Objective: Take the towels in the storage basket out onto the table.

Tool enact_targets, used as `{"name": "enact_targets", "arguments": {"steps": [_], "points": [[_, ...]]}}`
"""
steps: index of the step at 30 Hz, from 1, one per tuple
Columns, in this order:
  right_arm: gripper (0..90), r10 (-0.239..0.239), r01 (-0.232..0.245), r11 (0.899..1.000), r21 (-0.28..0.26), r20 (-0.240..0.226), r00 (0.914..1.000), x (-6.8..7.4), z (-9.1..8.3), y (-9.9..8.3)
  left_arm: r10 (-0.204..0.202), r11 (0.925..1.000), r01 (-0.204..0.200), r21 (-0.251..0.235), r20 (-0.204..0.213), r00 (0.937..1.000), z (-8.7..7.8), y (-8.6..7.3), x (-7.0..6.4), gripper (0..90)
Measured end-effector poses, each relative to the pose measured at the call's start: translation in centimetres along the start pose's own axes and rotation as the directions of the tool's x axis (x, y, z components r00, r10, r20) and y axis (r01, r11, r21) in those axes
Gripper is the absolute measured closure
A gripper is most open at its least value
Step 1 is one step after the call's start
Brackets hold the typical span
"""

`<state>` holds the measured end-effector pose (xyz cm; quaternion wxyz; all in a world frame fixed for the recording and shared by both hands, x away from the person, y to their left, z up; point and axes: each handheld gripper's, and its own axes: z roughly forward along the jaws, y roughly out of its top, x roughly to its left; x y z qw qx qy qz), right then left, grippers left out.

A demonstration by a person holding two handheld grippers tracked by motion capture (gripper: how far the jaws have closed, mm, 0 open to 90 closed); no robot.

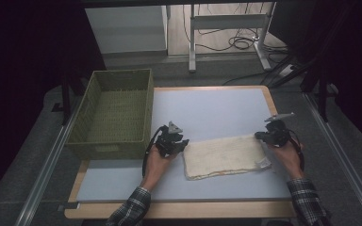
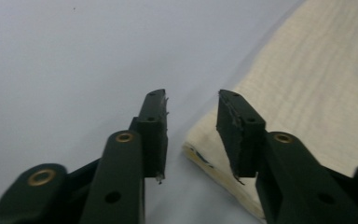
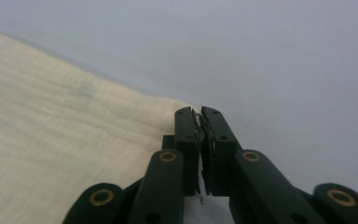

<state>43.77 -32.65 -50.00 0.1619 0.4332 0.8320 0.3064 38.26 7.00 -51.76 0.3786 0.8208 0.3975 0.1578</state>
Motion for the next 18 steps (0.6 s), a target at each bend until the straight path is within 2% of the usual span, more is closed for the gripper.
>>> {"name": "enact_targets", "arguments": {"steps": [4, 6, 9, 10, 11, 12, 14, 15, 16, 18], "points": [[74.9, 0.006, -0.006, 1.0, -0.004, 0.004, 1.0, -0.1, -1.3, -0.5, -0.006, 0.9994, 0.006, 0.033, -0.015, 0.9999, 1.1, -0.5, 0.2, 54.2], [69.7, 0.018, -0.018, 1.0, -0.009, -0.004, 0.9998, -0.1, -1.9, -0.8, -0.013, 0.9987, 0.013, 0.05, -0.009, 0.9999, 1.6, -0.8, 0.5, 50.1], [62.2, 0.03, -0.03, 0.999, -0.023, -0.002, 0.9995, 0.1, -2.7, -1.4, -0.021, 0.9995, 0.021, 0.022, 0.016, 0.9996, 1.9, -1.3, 1.1, 42.2], [60.4, 0.03, -0.03, 0.999, -0.033, 0.001, 0.9996, 0.3, -3.0, -1.7, -0.012, 0.9999, 0.011, 0.009, 0.023, 0.9997, 2.0, -1.5, 1.2, 41.5], [59.0, 0.029, -0.029, 0.999, -0.04, -0.001, 0.9996, 0.5, -3.2, -1.9, -0.017, 0.9998, 0.017, 0.009, 0.031, 0.9994, 2.0, -1.5, 1.2, 40.9], [57.1, 0.035, -0.036, 0.999, -0.041, -0.009, 0.9993, 0.6, -3.4, -2.1, -0.005, 0.9999, 0.004, 0.012, 0.034, 0.9994, 2.0, -1.5, 1.2, 39.1], [52.8, 0.034, -0.036, 0.998, -0.059, -0.031, 0.9989, 1.0, -3.7, -2.5, 0.002, 0.9998, -0.002, 0.018, 0.013, 0.9999, 2.1, -1.5, 1.0, 34.8], [50.2, 0.029, -0.031, 0.997, -0.064, -0.035, 0.999, 1.3, -3.9, -2.7, -0.025, 0.9994, 0.024, 0.024, 0.004, 0.9997, 2.2, -1.5, 1.1, 29.2], [47.3, 0.019, -0.022, 0.997, -0.075, -0.038, 0.9991, 1.7, -4.1, -2.9, -0.022, 0.9995, 0.022, 0.024, 0.003, 0.9997, 2.2, -1.5, 1.1, 27.1], [43.8, -0.002, -0.002, 0.997, -0.078, -0.04, 0.9992, 2.5, -4.5, -3.0, -0.018, 0.9996, 0.018, 0.024, -0.001, 0.9998, 2.2, -1.4, 1.1, 26.9]]}}
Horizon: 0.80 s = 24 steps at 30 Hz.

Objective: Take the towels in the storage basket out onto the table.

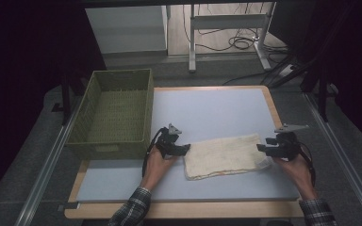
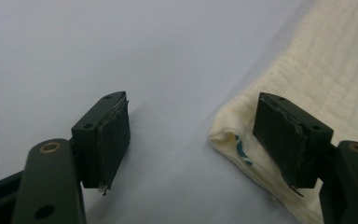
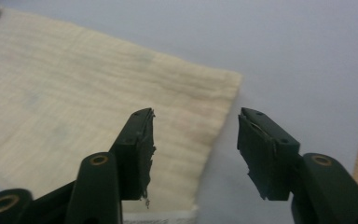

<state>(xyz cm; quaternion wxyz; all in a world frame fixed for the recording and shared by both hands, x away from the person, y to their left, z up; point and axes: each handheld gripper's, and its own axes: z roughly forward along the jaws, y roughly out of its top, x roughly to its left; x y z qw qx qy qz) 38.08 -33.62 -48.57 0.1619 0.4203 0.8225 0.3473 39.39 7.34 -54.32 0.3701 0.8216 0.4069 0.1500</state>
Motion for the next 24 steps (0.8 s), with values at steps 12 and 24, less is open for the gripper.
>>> {"name": "enact_targets", "arguments": {"steps": [12, 24], "points": [[39.6, -0.106, 0.105, 0.994, -0.017, -0.059, 0.9926, 5.5, -0.5, -0.2, -0.006, 0.9999, 0.006, -0.008, 0.002, 1.0, 0.0, -0.1, 0.0, 26.5], [49.7, -0.176, 0.177, 0.984, -0.016, -0.223, 0.9589, 11.0, 2.3, 0.4, -0.011, 0.9999, 0.011, -0.009, 0.007, 0.9999, 0.0, -0.1, 0.1, 26.6]]}}
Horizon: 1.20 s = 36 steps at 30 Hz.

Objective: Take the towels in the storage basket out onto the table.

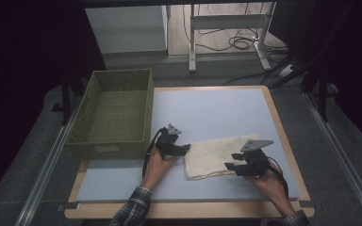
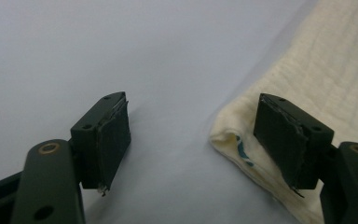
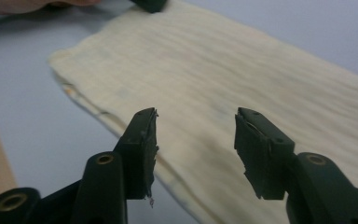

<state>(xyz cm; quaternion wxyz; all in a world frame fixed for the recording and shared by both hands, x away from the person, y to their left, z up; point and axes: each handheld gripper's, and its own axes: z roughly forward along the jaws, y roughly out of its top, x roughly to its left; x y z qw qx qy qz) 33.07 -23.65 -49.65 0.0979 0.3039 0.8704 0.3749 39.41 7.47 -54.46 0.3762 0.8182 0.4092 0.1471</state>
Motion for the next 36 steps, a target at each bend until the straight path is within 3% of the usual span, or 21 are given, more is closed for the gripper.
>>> {"name": "enact_targets", "arguments": {"steps": [5, 12, 20, 23, 27, 31, 36], "points": [[57.2, -0.027, 0.028, 1.0, 0.012, -0.074, 0.9969, 1.9, 2.0, 0.7, -0.001, 1.0, 0.001, 0.001, 0.0, 1.0, 0.0, 0.0, 0.0, 26.6], [64.0, -0.073, 0.078, 0.997, 0.02, -0.179, 0.9812, 5.2, 4.7, 2.1, -0.002, 1.0, 0.002, 0.003, 0.001, 1.0, 0.0, 0.0, 0.0, 26.8], [63.8, -0.111, 0.12, 0.993, 0.024, -0.22, 0.9692, 8.1, 7.2, 3.8, -0.002, 1.0, 0.002, 0.003, 0.0, 1.0, 0.0, 0.0, 0.0, 26.9], [60.6, -0.125, 0.134, 0.991, 0.028, -0.222, 0.9671, 8.9, 7.9, 4.0, -0.002, 1.0, 0.002, 0.003, 0.0, 1.0, 0.0, 0.0, 0.0, 27.0], [58.5, -0.154, 0.168, 0.983, 0.076, -0.168, 0.9737, 9.7, 8.9, 3.9, -0.002, 1.0, 0.002, 0.003, 0.0, 1.0, 0.0, 0.0, 0.0, 27.0], [72.3, -0.217, 0.224, 0.972, 0.067, -0.092, 0.9717, 10.1, 8.9, 3.7, -0.004, 1.0, 0.004, 0.0, -0.006, 1.0, 0.0, 0.0, 0.0, 28.0], [84.2, -0.203, 0.208, 0.975, 0.073, -0.072, 0.9766, 10.1, 8.9, 3.7, -0.006, 0.9999, 0.005, -0.011, -0.011, 0.9999, -0.2, -0.1, 0.0, 39.4]]}}
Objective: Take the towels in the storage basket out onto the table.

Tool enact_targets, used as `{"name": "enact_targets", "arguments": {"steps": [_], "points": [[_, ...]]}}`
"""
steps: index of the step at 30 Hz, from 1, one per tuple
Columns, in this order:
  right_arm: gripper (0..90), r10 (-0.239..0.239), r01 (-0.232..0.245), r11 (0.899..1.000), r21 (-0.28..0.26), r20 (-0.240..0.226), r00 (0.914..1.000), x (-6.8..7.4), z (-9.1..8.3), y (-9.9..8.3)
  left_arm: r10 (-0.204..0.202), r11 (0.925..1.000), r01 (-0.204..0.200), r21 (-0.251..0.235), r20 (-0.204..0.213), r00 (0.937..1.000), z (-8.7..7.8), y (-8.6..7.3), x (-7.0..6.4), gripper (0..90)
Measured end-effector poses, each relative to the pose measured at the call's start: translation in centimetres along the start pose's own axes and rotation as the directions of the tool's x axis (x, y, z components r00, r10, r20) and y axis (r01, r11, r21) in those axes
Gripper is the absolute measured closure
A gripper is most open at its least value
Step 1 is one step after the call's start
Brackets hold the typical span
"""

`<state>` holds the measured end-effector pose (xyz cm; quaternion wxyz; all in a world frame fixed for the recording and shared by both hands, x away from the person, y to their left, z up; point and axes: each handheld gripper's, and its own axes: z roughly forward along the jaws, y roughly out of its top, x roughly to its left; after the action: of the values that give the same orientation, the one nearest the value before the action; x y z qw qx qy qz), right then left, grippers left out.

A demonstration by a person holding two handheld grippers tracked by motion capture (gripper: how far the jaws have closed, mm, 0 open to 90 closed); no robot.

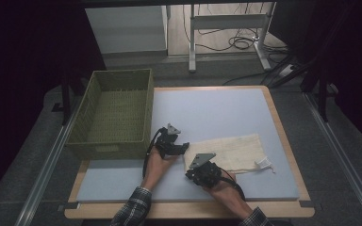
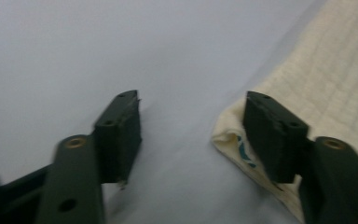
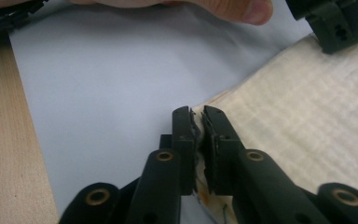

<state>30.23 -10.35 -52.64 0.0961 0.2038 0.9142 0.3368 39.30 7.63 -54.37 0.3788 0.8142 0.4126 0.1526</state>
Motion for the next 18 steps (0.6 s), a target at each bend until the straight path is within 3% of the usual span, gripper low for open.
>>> {"name": "enact_targets", "arguments": {"steps": [3, 6, 8, 10, 13, 15, 18], "points": [[85.1, 0.033, -0.033, 0.999, -0.013, -0.018, 0.9993, -0.3, 0.0, -0.2, 0.022, 0.9997, -0.022, -0.006, 0.041, 0.9989, -0.1, 0.0, -0.2, 58.9], [85.3, 0.056, -0.057, 0.998, -0.023, -0.041, 0.9976, -0.5, -0.1, -0.3, 0.001, 1.0, 0.0, -0.005, 0.097, 0.9953, -0.1, 0.0, -0.2, 75.2], [85.3, 0.058, -0.059, 0.998, -0.026, -0.057, 0.9967, -0.6, -0.2, -0.4, -0.013, 0.9999, 0.014, -0.005, 0.104, 0.9945, -0.2, -0.1, -0.4, 84.8], [85.2, 0.052, -0.054, 0.998, -0.028, -0.057, 0.997, -0.5, -0.2, -0.4, -0.022, 0.9997, 0.023, -0.008, 0.086, 0.9961, -0.4, -0.1, -0.5, 86.6], [85.3, 0.048, -0.051, 0.998, -0.038, -0.069, 0.9965, -0.3, -0.1, -0.1, 0.002, 0.9999, -0.002, -0.014, -0.004, 1.0, -1.3, -0.5, -1.2, 87.2], [85.2, 0.053, -0.058, 0.997, -0.052, -0.099, 0.9937, -0.1, 0.1, 0.3, -0.007, 0.9996, 0.006, -0.027, -0.037, 0.9993, -2.0, -0.8, -1.3, 87.3], [85.2, 0.028, -0.036, 0.997, -0.062, -0.116, 0.9928, 0.4, 0.2, 0.8, -0.016, 0.9988, 0.014, -0.048, -0.038, 0.9991, -2.6, -1.0, -1.3, 87.1]]}}
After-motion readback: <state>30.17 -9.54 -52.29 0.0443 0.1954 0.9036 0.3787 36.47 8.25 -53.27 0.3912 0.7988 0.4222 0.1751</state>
